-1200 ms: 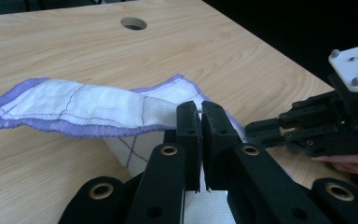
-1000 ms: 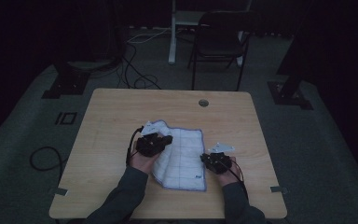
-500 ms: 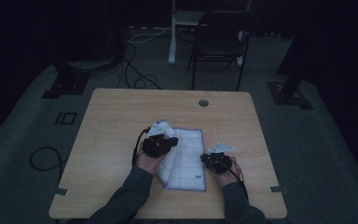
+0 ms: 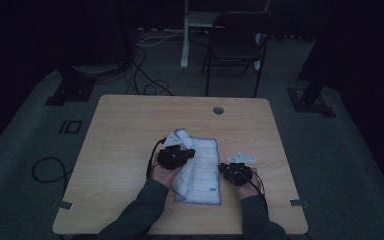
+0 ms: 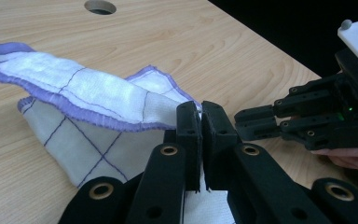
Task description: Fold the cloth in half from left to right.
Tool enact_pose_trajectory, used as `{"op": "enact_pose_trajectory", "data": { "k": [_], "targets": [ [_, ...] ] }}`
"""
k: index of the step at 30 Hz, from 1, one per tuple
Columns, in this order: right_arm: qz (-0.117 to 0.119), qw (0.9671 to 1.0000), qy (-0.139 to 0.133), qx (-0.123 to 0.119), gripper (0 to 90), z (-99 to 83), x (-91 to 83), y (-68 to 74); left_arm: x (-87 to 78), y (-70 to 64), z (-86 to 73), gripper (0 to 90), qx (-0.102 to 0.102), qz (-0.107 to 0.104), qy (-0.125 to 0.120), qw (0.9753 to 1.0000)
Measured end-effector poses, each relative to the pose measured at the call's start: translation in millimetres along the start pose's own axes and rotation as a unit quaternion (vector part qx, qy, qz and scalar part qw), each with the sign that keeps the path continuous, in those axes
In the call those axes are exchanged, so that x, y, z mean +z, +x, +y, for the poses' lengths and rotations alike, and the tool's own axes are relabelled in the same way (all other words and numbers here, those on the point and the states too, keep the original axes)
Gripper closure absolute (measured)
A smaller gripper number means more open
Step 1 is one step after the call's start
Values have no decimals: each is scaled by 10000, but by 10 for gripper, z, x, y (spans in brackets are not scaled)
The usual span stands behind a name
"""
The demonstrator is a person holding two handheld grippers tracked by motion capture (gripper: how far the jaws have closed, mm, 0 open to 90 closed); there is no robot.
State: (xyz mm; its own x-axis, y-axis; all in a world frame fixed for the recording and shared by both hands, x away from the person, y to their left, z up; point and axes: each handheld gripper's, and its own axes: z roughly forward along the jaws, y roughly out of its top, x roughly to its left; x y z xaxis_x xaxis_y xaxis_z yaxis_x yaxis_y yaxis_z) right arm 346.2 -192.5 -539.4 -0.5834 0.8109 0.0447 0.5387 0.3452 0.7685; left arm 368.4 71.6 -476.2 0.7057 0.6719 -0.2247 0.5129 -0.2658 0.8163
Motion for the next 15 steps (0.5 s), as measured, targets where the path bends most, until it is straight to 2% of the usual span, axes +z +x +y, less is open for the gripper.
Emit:
{"op": "enact_pose_trajectory", "data": {
  "k": [15],
  "targets": [
    [-36, 10000, -4, 52, 824, -8, -17, -41, 110, -19, 20, 871, 31, -58, 73, 10000]
  ]
}}
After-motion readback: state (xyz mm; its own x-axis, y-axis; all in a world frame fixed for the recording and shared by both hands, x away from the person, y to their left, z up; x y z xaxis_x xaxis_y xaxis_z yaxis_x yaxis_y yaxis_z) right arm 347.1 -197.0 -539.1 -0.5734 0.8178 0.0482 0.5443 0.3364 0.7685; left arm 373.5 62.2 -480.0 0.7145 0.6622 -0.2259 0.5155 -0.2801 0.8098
